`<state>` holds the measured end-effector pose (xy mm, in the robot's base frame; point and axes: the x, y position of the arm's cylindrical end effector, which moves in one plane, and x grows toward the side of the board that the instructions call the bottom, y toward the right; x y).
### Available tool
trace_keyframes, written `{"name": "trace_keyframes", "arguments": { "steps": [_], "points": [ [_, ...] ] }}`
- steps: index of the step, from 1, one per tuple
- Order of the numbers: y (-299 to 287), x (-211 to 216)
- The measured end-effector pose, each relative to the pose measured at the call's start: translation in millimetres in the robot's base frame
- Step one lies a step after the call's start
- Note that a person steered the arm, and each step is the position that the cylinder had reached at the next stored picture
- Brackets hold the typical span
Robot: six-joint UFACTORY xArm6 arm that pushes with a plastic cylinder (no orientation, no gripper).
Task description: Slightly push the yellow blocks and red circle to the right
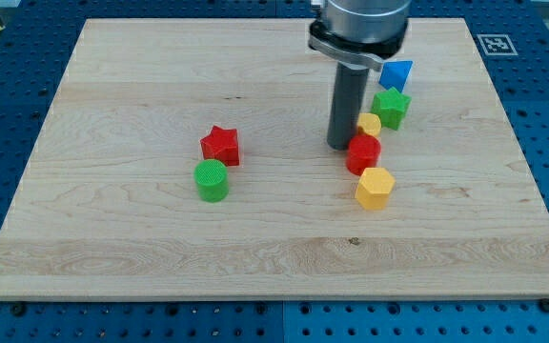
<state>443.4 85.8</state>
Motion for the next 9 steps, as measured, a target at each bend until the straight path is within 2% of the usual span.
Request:
{"name": "trace_keyframes", "arguments": {
  "steps": [1, 3, 5, 6, 8, 9],
  "points": [
    [20, 8],
    [25, 15],
    [-14, -13],
    [-5, -13],
    [49, -12],
    [37, -7]
  ]
}}
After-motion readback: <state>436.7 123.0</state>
